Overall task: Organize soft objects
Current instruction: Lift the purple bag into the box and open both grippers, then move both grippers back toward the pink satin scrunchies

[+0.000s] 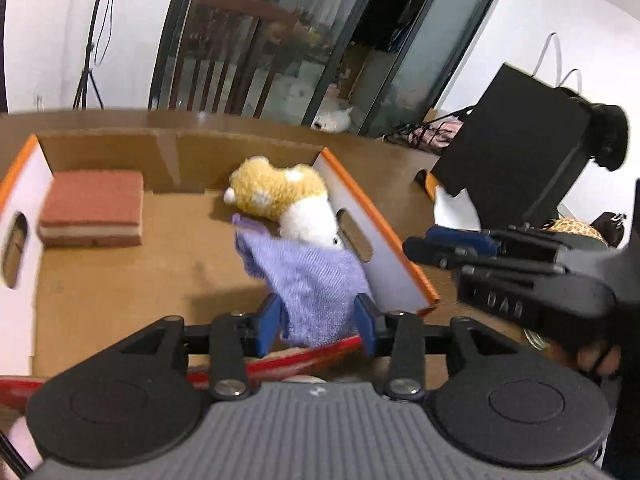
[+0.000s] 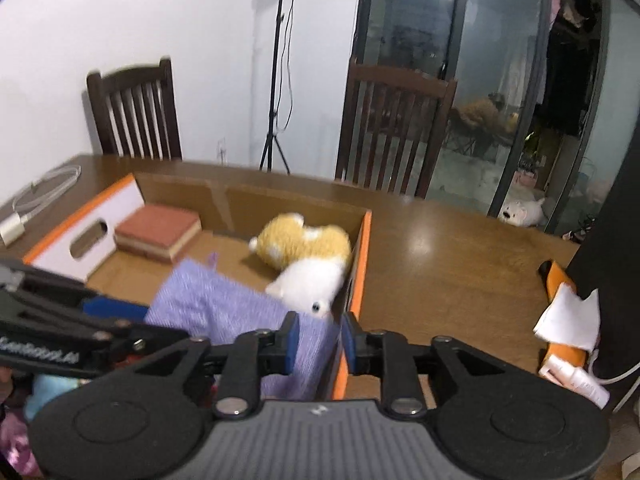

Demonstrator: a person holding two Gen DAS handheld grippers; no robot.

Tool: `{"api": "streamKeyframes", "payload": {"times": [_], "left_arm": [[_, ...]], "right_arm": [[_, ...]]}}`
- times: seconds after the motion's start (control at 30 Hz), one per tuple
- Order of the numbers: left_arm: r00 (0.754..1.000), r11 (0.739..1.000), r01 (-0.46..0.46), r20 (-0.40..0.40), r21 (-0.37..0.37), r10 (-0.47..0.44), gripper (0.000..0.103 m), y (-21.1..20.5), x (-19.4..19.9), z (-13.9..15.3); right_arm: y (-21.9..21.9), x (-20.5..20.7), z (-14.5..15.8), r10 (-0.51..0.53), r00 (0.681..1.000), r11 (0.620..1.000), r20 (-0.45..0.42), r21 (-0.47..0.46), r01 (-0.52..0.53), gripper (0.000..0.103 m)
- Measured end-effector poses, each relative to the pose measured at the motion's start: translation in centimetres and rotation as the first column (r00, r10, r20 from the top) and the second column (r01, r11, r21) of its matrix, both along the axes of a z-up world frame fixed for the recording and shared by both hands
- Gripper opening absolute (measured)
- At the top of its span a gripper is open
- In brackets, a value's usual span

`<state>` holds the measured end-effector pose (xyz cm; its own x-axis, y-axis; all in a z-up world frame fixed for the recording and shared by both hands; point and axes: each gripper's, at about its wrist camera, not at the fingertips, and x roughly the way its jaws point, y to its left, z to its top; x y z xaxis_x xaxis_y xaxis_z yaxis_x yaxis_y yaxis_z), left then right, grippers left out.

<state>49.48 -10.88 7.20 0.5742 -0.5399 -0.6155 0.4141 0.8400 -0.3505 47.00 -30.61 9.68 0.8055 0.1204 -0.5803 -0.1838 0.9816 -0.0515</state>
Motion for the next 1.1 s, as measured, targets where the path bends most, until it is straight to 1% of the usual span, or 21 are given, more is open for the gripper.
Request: {"api": "streamKeyframes", "payload": {"times": [0.1,0.2,0.23,0.33,0.4,0.47,0.5,0.53,0.57,0.6,0.67,0.73,0.77,0.83,0.9,0.93,1.0,1.03,1.1], "left_arm": [[0.997,1.0,-0.003,0.082,0.019,0.002,0.048,0.9,-2.3,2.3],[0.983,0.998,-0.034,0.184,0.05,0.024,0.052,2.3,-4.9,4.8],[0.976,0.997,-0.046,0.215,0.057,0.033,0.054,2.8,-5.8,5.5],[0.95,0.993,-0.086,0.307,0.075,0.059,0.06,4.2,-8.6,7.3],[0.936,0.991,-0.116,0.343,0.07,0.085,0.067,5.1,-10.3,8.1],[0.916,0.987,-0.145,0.386,0.069,0.108,0.076,5.9,-12.6,8.4],[0.902,0.983,-0.169,0.414,0.072,0.125,0.079,6.2,-14.0,8.4],[0.887,0.978,-0.194,0.439,0.074,0.143,0.085,6.6,-15.4,8.3],[0.873,0.973,-0.217,0.461,0.074,0.16,0.089,6.9,-16.6,8.1],[0.857,0.968,-0.243,0.483,0.07,0.181,0.091,7.1,-18.1,7.8],[0.822,0.957,-0.281,0.532,0.07,0.202,0.099,7.5,-20.9,6.6],[0.786,0.945,-0.319,0.577,0.073,0.221,0.103,7.8,-23.5,5.1],[0.777,0.94,-0.333,0.587,0.078,0.227,0.103,8.0,-24.9,4.1],[0.784,0.94,-0.326,0.584,0.101,0.209,0.103,8.4,-27.1,2.2],[0.788,0.939,-0.324,0.582,0.116,0.2,0.103,8.7,-28.9,0.5],[0.797,0.938,-0.322,0.572,0.133,0.192,0.103,8.7,-29.4,-0.4],[0.821,0.934,-0.316,0.542,0.167,0.18,0.103,8.9,-29.7,-1.3],[0.827,0.932,-0.316,0.532,0.176,0.18,0.103,9.0,-29.8,-1.6],[0.833,0.933,-0.314,0.523,0.176,0.182,0.103,9.4,-29.7,-1.8]], "right_arm": [[-0.4,-1.4,2.0,-0.001,0.999,1.0,0.044,0.012,0.001,0.028],[-0.7,-3.0,3.9,0.004,0.996,1.0,0.088,0.017,-0.005,0.032],[-0.6,-3.9,4.5,0.01,0.994,1.0,0.108,0.02,-0.012,0.035],[-0.3,-6.0,5.7,0.026,0.989,0.999,0.146,0.035,-0.032,0.053],[0.0,-7.4,6.1,0.042,0.985,0.997,0.168,0.051,-0.052,0.053],[0.3,-9.2,6.0,0.059,0.978,0.995,0.201,0.063,-0.073,0.056],[0.4,-10.2,5.9,0.062,0.974,0.994,0.219,0.073,-0.08,0.06],[0.5,-11.1,5.6,0.063,0.97,0.993,0.236,0.085,-0.086,0.063],[0.6,-12.2,5.2,0.064,0.964,0.991,0.257,0.096,-0.091,0.068],[0.6,-13.3,4.8,0.066,0.957,0.99,0.283,0.101,-0.098,0.071],[0.8,-15.9,3.3,0.066,0.938,0.989,0.341,0.105,-0.108,0.086],[1.2,-18.7,1.4,0.05,0.919,0.991,0.392,0.093,-0.094,0.089],[1.5,-20.0,0.5,0.049,0.913,0.993,0.406,0.078,-0.088,0.089],[2.1,-22.4,-1.3,0.057,0.908,0.994,0.415,0.062,-0.091,0.089],[2.4,-24.7,-3.2,0.06,0.918,0.989,0.393,0.1,-0.108,0.089],[2.5,-25.6,-4.1,0.056,0.925,0.984,0.376,0.135,-0.114,0.09],[2.5,-26.8,-5.8,0.044,0.944,0.974,0.327,0.198,-0.114,0.09],[2.7,-27.2,-6.5,0.041,0.951,0.971,0.305,0.212,-0.11,0.09],[3.3,-27.5,-7.5,0.052,0.957,0.974,0.287,0.199,-0.112,0.09]]}}
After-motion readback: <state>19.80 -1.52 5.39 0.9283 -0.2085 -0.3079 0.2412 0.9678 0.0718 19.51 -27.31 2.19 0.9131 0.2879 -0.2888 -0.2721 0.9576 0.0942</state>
